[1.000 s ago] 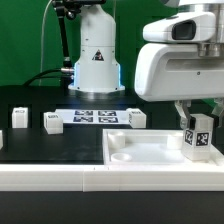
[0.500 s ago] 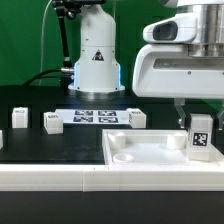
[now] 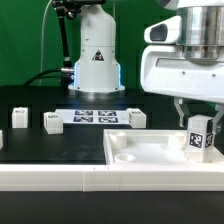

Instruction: Assemble one leg

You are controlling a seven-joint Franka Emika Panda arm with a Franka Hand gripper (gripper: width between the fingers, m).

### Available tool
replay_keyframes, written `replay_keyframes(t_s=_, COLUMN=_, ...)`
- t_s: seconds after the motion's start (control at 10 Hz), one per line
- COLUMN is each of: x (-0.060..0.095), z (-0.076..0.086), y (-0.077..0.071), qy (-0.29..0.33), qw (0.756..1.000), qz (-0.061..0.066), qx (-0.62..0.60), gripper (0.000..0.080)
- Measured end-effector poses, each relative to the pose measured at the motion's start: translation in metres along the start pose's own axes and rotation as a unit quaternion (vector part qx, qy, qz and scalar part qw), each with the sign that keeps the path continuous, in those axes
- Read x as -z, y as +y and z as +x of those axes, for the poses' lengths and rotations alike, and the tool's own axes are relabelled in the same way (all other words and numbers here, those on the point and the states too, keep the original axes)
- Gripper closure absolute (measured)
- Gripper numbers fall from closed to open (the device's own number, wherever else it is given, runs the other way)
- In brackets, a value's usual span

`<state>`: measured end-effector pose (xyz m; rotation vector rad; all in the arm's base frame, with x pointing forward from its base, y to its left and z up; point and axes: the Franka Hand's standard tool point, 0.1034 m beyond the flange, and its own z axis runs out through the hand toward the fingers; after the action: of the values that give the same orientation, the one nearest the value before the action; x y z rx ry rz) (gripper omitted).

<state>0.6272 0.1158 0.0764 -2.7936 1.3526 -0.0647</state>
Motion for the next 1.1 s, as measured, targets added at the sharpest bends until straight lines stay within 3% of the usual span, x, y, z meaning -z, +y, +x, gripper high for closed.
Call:
replay_keyframes(t_s=0.1, x=0.0000, z=0.0000, y=0.0007, qy=0.003, qw=0.998, qz=-0.002, qx=-0.064, gripper=0.0508)
replay_keyframes(t_s=0.5, x=0.0002, z=0.0041, y=0.0028, qy=0.000, qw=0.997, qz=-0.002, qx=-0.078, gripper=0.0498)
replay_keyframes(t_s=0.6, x=0.0002, z=0.0041, y=0.0028, qy=0.000, qw=0.998, qz=-0.002, qx=-0.064, gripper=0.0293)
replay_keyframes(t_s=0.7, x=0.0005, z=0.0041, y=0.0021, qy=0.001, qw=0.999, qz=-0.001, qx=-0.037, gripper=0.0293)
replay_keyframes(t_s=0.8, x=0.0007, z=0.0042, y=0.0012, qy=0.002, qw=1.000, qz=0.001, qx=0.001, gripper=0.0178)
replay_keyframes(t_s=1.1, x=0.0003, z=-0.0002, y=-0.0023, qy=0.004, qw=0.986, qz=0.004, qx=0.164, gripper=0.0156)
